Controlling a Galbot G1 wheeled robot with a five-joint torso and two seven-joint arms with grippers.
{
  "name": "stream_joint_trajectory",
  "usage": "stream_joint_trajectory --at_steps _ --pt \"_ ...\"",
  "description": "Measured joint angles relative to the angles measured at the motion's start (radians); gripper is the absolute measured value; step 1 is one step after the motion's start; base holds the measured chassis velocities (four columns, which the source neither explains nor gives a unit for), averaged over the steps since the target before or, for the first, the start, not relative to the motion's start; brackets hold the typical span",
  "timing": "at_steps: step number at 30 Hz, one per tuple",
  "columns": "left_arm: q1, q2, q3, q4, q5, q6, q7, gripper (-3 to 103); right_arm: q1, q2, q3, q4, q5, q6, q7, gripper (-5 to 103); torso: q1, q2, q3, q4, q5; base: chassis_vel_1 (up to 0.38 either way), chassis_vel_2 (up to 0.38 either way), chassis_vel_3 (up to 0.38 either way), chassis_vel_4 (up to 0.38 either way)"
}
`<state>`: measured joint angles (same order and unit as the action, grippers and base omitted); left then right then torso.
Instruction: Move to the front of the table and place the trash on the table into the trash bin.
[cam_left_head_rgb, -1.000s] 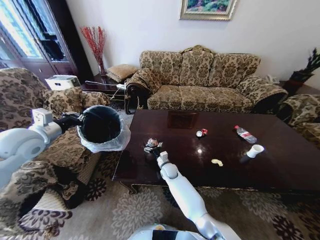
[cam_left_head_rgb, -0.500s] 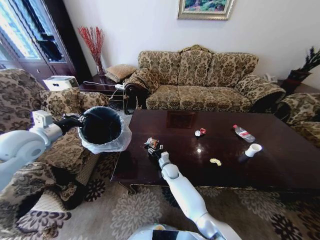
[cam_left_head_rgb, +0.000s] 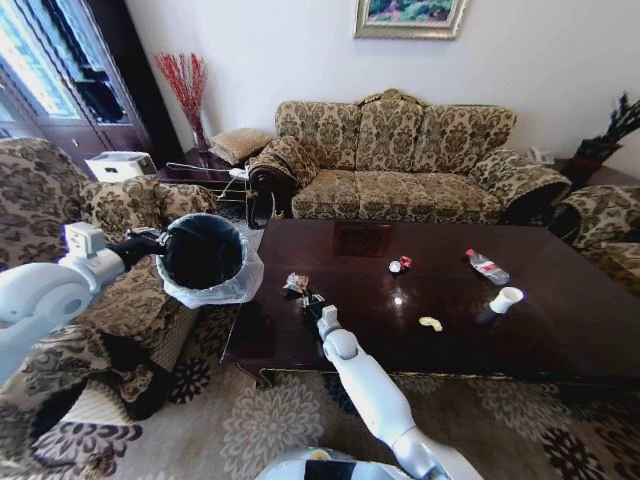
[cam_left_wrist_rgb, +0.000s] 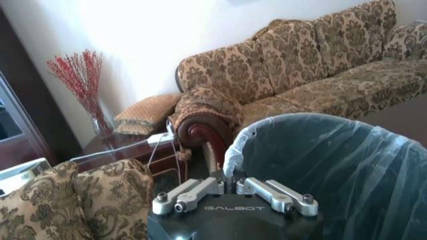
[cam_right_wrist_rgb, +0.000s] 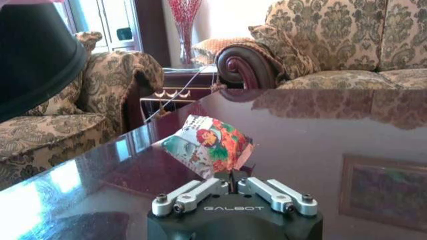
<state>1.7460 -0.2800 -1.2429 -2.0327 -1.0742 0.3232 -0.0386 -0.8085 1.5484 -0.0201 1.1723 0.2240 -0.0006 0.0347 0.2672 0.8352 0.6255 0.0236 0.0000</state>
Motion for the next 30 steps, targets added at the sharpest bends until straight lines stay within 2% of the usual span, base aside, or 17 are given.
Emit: stream_joint_trajectory --at_steps 10,14,16,18,20,21,25,30 --pt "0.003 -0.001 -0.003 -0.005 0.000 0.000 0.000 4 -0.028 -0.027 0.004 0.036 0.017 0.004 0.000 0 0.000 0.000 0.000 -0.0002 0.0000 0.000 0.000 0.000 0.000" --pt "0.004 -0.003 -0.003 -0.009 0.000 -0.001 0.000 4 -0.063 -0.047 0.016 0.095 0.038 0.048 -0.007 0 0.000 0.000 0.000 0.0003 0.0004 0.000 0.000 0.000 0.000" --pt "0.007 -0.004 -0.004 -0.013 -0.004 -0.001 0.000 4 -0.113 -0.085 0.043 0.198 0.048 0.094 -0.044 0 0.000 0.000 0.000 0.0002 0.0003 0.000 0.000 0.000 0.000" --pt "0.008 -0.004 -0.005 -0.014 -0.005 -0.001 0.000 4 -0.127 -0.096 0.053 0.228 0.048 0.101 -0.055 0 0.000 0.000 0.000 0.0001 0.0004 0.000 0.000 0.000 0.000" --pt "0.017 -0.001 -0.008 -0.019 -0.012 -0.001 -0.001 4 -0.183 -0.150 0.099 0.375 0.056 0.122 -0.085 0 0.000 0.000 0.000 -0.0001 0.0004 0.000 0.000 0.000 0.000" --pt "0.017 -0.001 -0.008 -0.019 -0.012 -0.001 -0.001 4 -0.183 -0.150 0.099 0.375 0.056 0.122 -0.085 0 0.000 0.000 0.000 -0.0001 0.0004 0.000 0.000 0.000 0.000" --pt "0.021 0.012 -0.009 -0.023 -0.028 0.003 -0.006 4 -0.270 -0.248 0.182 0.603 0.094 0.117 -0.144 0 0.000 0.000 0.000 -0.0003 -0.0002 0.000 0.000 0.000 0.000" --pt "0.019 0.013 -0.004 -0.033 -0.029 0.004 -0.009 4 -0.311 -0.276 0.197 0.605 0.078 0.126 -0.176 0 0.000 0.000 0.000 -0.0001 0.0000 0.000 0.000 0.000 0.000"
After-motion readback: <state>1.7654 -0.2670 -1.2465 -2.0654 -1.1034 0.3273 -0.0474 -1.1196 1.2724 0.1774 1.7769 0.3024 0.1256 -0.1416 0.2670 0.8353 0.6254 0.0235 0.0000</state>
